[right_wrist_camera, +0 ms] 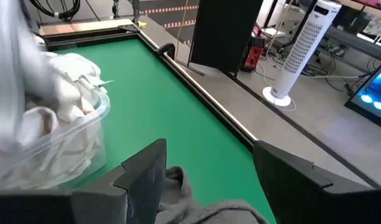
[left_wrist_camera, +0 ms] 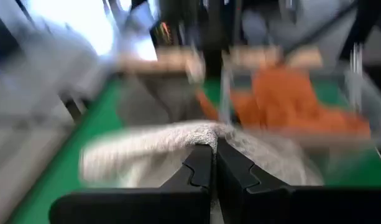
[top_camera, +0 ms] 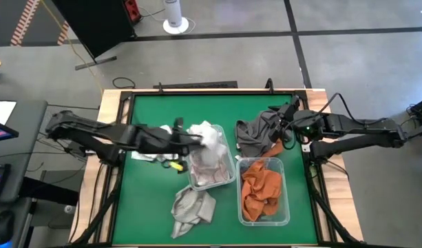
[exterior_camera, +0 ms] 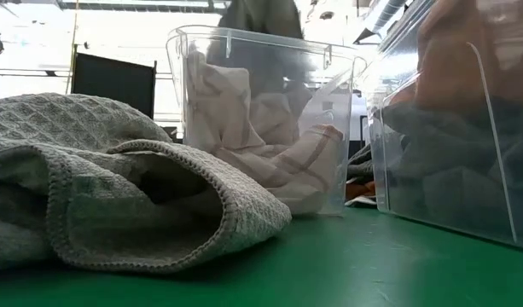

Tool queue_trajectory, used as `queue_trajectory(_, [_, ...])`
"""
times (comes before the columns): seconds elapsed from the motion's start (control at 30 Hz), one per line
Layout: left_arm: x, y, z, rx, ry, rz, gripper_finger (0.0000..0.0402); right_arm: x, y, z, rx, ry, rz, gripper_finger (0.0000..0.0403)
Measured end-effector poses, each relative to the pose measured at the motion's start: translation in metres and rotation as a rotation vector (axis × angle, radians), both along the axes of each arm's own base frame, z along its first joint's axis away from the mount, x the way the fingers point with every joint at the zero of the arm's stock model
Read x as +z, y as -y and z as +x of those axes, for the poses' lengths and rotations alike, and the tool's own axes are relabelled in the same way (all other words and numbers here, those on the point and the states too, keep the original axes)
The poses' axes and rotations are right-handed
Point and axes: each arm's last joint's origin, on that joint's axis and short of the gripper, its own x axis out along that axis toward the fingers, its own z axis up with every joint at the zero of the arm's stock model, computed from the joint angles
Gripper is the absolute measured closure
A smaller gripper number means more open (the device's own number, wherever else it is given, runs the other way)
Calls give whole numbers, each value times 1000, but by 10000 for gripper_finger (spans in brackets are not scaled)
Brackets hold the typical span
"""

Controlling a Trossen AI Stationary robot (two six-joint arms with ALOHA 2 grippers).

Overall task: Sort microfiber towel by color & place in baskets
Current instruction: Put the light grey microfiber towel into the left transparent bin

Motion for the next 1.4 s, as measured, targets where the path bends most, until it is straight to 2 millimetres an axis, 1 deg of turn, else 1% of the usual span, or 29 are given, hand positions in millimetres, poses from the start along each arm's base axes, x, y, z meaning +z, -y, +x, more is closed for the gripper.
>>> queue_trajectory(0.1, [-33,-5,16,44,-185,-89,401,-1,0,0,-4,-4,9,133])
queue_trajectory(0.2, [-63,-11,35,100,-302,-117,401,-2,0,0,-5,-7,11,133])
queue_trajectory(0.27, [-79,-14,48,92,-332,-132,401,-3,0,2,-6,-13,13,133])
queue_trajectory(0.37, [-95,-18,67,81,-388,-134,401,-5,0,7,-7,-29,17,133])
queue_trajectory(0.47, [-111,-23,80,96,-471,-118,401,-9,0,12,-7,-57,18,133])
queue_trajectory(0.6, [-129,-27,89,144,-596,-133,391,-13,0,19,-6,-78,18,133])
queue_trajectory(0.7, [-142,-28,90,192,-665,-165,375,-13,0,21,-3,-77,18,133])
queue_trajectory(0.8, [-148,-28,88,219,-715,-177,350,-13,-2,21,9,-76,17,133])
queue_trajectory(0.87, [-147,-28,86,224,-733,-178,327,-13,-4,20,17,-74,17,133])
queue_trajectory(0.93, [-140,-28,86,218,-753,-183,302,-12,-6,20,28,-68,17,133])
queue_trajectory(1.03, [-115,-25,89,183,-754,-195,264,-12,-7,20,38,-62,17,133])
queue_trajectory(1.13, [-85,-16,92,110,-721,-154,234,-11,-9,20,47,-59,16,133])
queue_trajectory(1.27, [-56,-9,95,32,-678,-60,216,-11,-9,20,47,-60,16,133])
queue_trajectory(1.33, [-49,-9,96,47,-658,5,215,-11,-9,20,47,-60,16,133])
queue_trajectory(1.4, [-46,-11,96,88,-640,62,215,-11,-9,20,47,-61,16,133])
